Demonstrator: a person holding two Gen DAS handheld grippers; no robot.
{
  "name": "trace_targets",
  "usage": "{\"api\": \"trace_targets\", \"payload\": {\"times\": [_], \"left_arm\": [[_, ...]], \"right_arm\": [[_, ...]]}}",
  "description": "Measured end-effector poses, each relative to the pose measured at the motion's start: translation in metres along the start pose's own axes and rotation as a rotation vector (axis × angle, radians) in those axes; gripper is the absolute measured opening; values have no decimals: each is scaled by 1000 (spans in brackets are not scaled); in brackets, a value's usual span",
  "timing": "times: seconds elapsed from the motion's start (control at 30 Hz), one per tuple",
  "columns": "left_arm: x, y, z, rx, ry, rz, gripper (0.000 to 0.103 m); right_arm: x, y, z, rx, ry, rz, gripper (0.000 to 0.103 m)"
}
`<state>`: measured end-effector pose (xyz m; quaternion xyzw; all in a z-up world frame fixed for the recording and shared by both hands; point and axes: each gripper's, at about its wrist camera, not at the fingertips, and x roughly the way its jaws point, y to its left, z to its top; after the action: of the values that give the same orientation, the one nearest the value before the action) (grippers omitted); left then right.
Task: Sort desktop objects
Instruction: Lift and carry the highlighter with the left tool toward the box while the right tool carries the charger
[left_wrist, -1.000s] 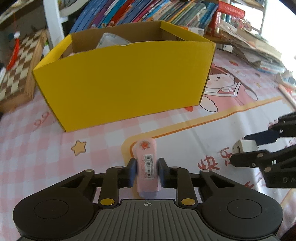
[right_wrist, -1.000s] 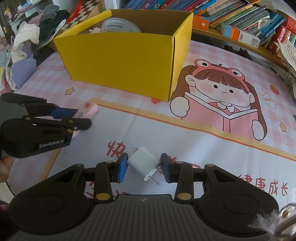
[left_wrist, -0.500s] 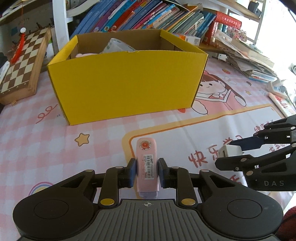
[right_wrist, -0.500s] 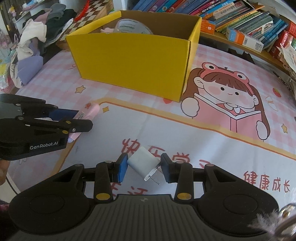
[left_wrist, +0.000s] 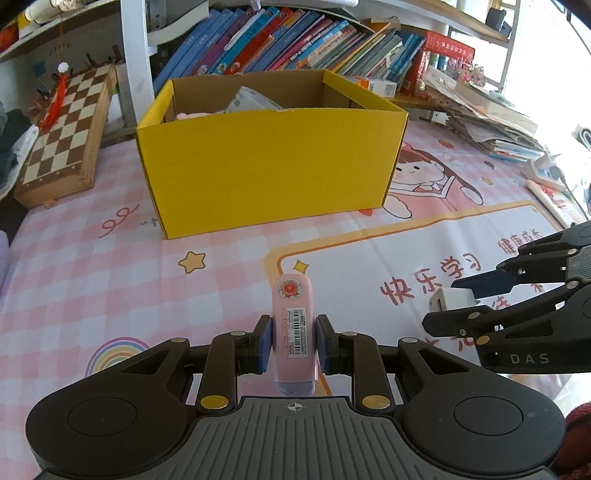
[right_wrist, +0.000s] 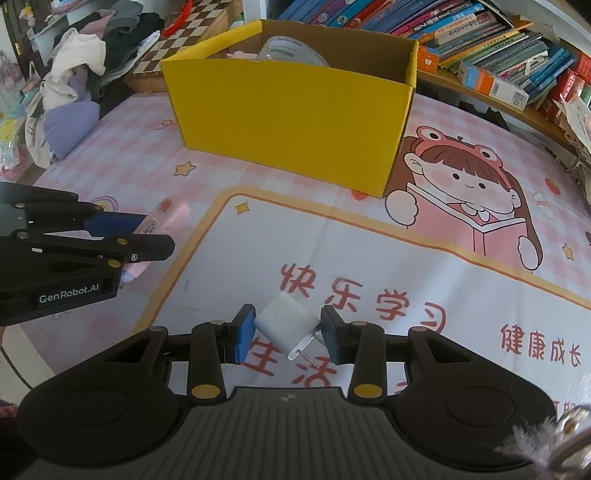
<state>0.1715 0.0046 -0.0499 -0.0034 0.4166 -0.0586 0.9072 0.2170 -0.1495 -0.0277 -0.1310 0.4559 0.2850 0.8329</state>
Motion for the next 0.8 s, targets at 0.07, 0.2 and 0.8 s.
{"api": "trace_targets", "payload": {"times": [0.07, 0.2, 0.8], "left_arm": [[-5, 1, -2, 4, -5, -4, 23], [-14, 1, -6, 21, -7, -19, 23], [-44, 17, -8, 50, -59, -52, 23]], "right_arm": [[-2, 4, -2, -2, -2, -2, 36], [-5, 13, -5, -4, 3, -15, 37], [-24, 24, -9, 89, -3, -43, 36]]}}
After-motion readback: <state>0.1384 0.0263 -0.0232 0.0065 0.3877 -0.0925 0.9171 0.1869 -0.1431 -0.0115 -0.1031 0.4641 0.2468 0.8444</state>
